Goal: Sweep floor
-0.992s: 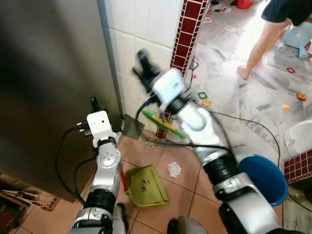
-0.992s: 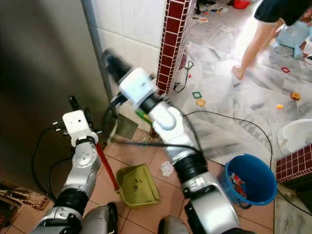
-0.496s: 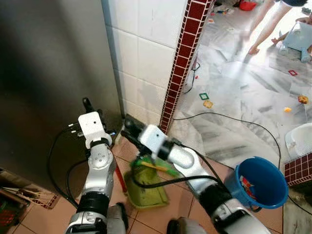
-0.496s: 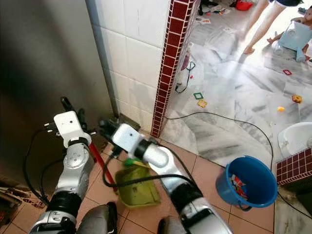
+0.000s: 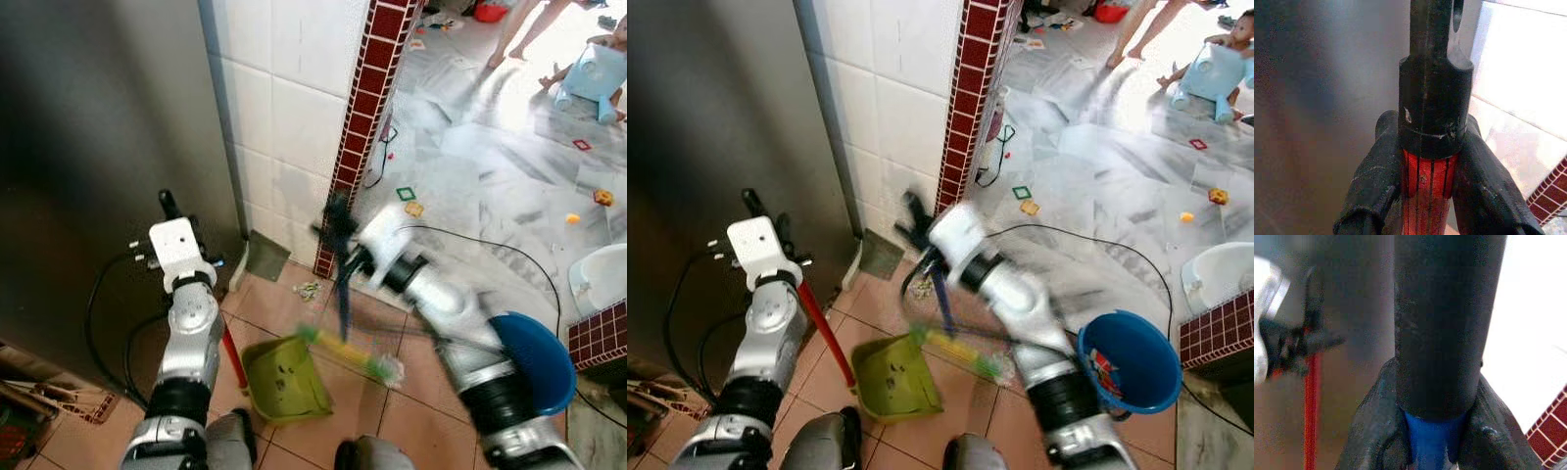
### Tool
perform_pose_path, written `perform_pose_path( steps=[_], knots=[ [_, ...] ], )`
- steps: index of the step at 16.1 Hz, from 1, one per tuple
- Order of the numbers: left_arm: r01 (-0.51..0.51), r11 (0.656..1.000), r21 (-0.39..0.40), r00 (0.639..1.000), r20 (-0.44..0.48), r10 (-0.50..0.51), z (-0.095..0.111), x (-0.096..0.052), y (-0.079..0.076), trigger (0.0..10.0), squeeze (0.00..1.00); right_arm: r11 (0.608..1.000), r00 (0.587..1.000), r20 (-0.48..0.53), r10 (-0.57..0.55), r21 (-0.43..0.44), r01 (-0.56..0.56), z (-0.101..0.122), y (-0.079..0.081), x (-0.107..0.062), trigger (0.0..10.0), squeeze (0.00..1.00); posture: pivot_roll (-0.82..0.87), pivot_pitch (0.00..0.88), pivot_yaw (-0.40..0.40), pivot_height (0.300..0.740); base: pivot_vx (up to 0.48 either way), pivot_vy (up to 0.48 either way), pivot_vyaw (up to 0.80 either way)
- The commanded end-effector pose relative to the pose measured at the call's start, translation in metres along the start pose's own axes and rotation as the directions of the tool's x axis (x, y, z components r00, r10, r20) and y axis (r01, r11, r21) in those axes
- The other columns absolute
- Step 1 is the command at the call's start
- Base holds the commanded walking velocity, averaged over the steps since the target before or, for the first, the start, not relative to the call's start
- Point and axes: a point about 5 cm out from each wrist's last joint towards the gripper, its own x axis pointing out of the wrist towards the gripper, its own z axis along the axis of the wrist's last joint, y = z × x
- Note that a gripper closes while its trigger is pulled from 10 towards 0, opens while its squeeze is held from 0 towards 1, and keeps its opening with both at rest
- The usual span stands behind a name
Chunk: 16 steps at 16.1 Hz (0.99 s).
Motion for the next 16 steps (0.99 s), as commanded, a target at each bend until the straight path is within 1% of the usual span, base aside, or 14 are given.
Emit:
perform_pose_path(
  steps=[1,2,3,4,5,6,8,9,10,11,12,13,15,16],
  knots=[
    [0.016,1.0,0.003,1.0,0.003,-0.016,0.003,0.002,-0.004,10.0,0.0,1.0,0.997,0.071,0.008,0.01,-0.009,0.021,-0.006,0.004,10.0,0.0,-0.09,0.063,-0.009,0.74,0.0,0.0,0.0],
    [0.02,1.0,0.009,1.0,0.003,-0.02,0.003,0.003,-0.004,10.0,0.0,1.0,0.997,0.079,0.008,0.024,-0.01,0.029,-0.011,0.005,10.0,0.0,-0.09,0.057,-0.007,0.74,0.0,0.0,0.0],
    [0.019,1.0,0.012,1.0,0.002,-0.019,0.003,0.004,-0.004,10.0,0.0,1.0,0.996,0.09,-0.004,0.015,0.002,0.033,-0.014,0.006,10.0,0.0,-0.09,0.054,-0.005,0.74,0.0,0.0,0.0],
    [0.009,1.0,0.021,1.0,0.007,-0.01,0.004,0.006,-0.002,10.0,0.0,0.995,0.987,0.138,-0.085,-0.042,0.092,0.046,-0.028,0.011,10.0,0.0,-0.09,0.048,-0.005,0.74,0.0,0.0,0.0],
    [-0.003,1.0,0.021,1.0,0.022,0.002,0.007,0.007,-0.001,10.0,0.0,0.99,0.98,0.159,-0.115,-0.064,0.127,0.054,-0.032,0.013,10.0,0.0,-0.08,0.044,-0.007,0.74,0.0,0.0,0.0],
    [-0.01,1.0,0.011,0.999,0.048,0.009,0.012,0.006,0.0,10.0,0.0,0.976,0.97,0.197,-0.145,-0.132,0.173,0.063,-0.034,0.017,10.0,0.0,-0.07,0.041,-0.009,0.74,0.0,0.0,0.0],
    [-0.004,1.0,0.015,0.998,0.055,0.003,0.011,0.003,0.001,10.0,0.0,0.957,0.962,0.218,-0.166,-0.199,0.211,0.067,-0.035,0.02,10.0,0.0,-0.06,0.039,-0.012,0.74,0.0,0.0,0.0],
    [0.001,1.0,0.022,0.998,0.055,-0.002,0.01,0.002,0.001,10.0,0.0,0.935,0.959,0.216,-0.183,-0.262,0.237,0.067,-0.036,0.021,10.0,0.0,-0.06,0.035,-0.013,0.74,0.0,0.0,0.0],
    [0.031,0.999,0.019,0.999,0.028,-0.032,0.006,-0.001,0.0,10.0,0.0,0.903,0.956,0.185,-0.229,-0.326,0.28,0.06,-0.04,0.019,10.0,0.0,-0.06,0.033,-0.014,0.74,0.0,0.0,0.0],
    [0.071,0.997,0.024,0.997,0.001,-0.071,0.001,-0.003,-0.001,10.0,0.0,0.88,0.948,0.151,-0.28,-0.353,0.316,0.052,-0.044,0.016,10.0,0.0,-0.06,0.032,-0.014,0.74,0.0,0.0,0.0],
    [0.112,0.993,0.028,0.994,-0.019,-0.111,-0.002,-0.004,-0.003,10.0,0.0,0.861,0.94,0.115,-0.321,-0.378,0.341,0.044,-0.046,0.013,10.0,0.0,-0.06,0.033,-0.013,0.74,0.0,0.0,0.0],
    [0.122,0.992,0.026,0.992,-0.025,-0.121,-0.003,-0.005,-0.004,10.0,0.0,0.852,0.937,0.105,-0.334,-0.392,0.347,0.042,-0.047,0.012,10.0,0.0,-0.06,0.033,-0.012,0.74,0.0,0.0,0.0],
    [0.183,0.982,0.046,0.981,-0.071,-0.18,-0.01,-0.005,-0.008,10.0,0.0,0.84,0.926,0.067,-0.371,-0.402,0.365,0.03,-0.046,0.007,10.0,0.0,-0.07,0.031,-0.007,0.74,0.0,0.0,0.0],
    [0.23,0.972,0.051,0.971,-0.085,-0.225,-0.011,-0.005,-0.014,10.0,0.0,0.833,0.917,0.035,-0.398,-0.404,0.378,0.022,-0.045,0.006,10.0,0.0,-0.07,0.03,-0.007,0.74,0.0,0.0,0.0]
  ],
)
